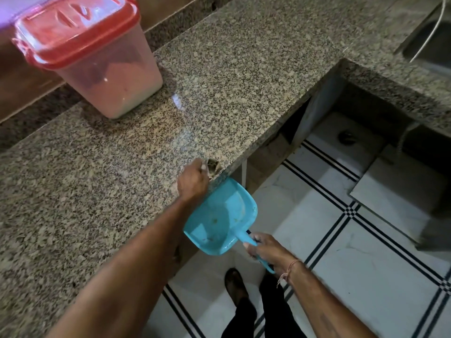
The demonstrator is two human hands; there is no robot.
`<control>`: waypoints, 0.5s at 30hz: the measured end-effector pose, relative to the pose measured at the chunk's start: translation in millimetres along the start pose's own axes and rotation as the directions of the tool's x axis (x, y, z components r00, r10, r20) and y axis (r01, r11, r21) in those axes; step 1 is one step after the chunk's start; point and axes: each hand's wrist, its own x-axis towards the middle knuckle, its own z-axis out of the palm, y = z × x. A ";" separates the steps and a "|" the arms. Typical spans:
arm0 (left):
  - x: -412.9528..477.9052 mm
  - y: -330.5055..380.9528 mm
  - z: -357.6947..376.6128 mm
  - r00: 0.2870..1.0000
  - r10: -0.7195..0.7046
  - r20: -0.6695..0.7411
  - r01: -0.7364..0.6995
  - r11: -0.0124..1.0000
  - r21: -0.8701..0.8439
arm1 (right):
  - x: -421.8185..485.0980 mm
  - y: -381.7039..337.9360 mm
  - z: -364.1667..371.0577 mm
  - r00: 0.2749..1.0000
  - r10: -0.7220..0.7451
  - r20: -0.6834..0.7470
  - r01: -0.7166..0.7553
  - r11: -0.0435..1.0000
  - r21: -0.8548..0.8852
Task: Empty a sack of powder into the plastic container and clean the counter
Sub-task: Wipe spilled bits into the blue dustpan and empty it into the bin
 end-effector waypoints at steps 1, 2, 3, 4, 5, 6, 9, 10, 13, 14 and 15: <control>7.4 0.0 -7.9 0.994 0.033 0.103 -0.026 0.997 -0.073 | -0.2 0.5 -0.8 1.000 0.001 0.005 -0.001 1.000 -0.005; 13.6 0.2 -15.6 0.980 0.064 0.190 -0.044 0.993 -0.110 | -0.6 0.5 -2.3 1.000 0.001 0.005 -0.001 1.000 -0.009; 18.4 -0.6 -21.2 0.964 0.100 0.247 -0.077 0.992 -0.100 | -1.6 -1.2 -4.0 1.000 0.001 -0.002 -0.001 1.000 -0.018; 21.7 -2.5 -23.5 0.950 0.136 0.282 -0.125 0.991 -0.055 | -2.1 -2.9 -6.6 1.000 0.001 -0.012 -0.001 1.000 -0.024; 22.7 -4.6 -23.7 0.937 0.171 0.305 -0.181 0.983 0.006 | -1.5 -3.3 -8.9 1.000 0.002 -0.019 -0.002 1.000 -0.029; 22.1 -7.1 -22.0 0.926 0.210 0.314 -0.242 0.968 0.067 | -0.4 -3.7 -10.2 1.000 0.005 -0.026 -0.006 0.999 -0.032; 9.4 -16.3 -10.5 0.909 0.343 0.238 -0.380 0.915 0.135 | 1.2 -7.0 -8.6 0.999 0.020 -0.044 -0.021 0.999 -0.027; 0.8 -17.2 -6.6 0.906 0.383 0.179 -0.410 0.899 0.155 | 1.1 -8.5 -7.8 0.999 0.027 -0.047 -0.027 0.999 -0.019; -26.3 -28.7 5.4 0.862 0.501 0.078 -0.496 0.803 0.331 | 0.0 -13.8 -5.7 0.999 0.029 -0.040 -0.029 1.000 0.001; -35.8 -33.8 10.9 0.853 0.506 0.128 -0.510 0.756 0.409 | -0.5 -14.6 -5.1 0.999 0.029 -0.034 -0.029 1.000 0.004; -45.3 -41.4 17.9 0.845 0.490 0.215 -0.527 0.693 0.493 | -1.3 -15.7 -4.4 0.999 0.023 -0.032 -0.023 1.000 0.005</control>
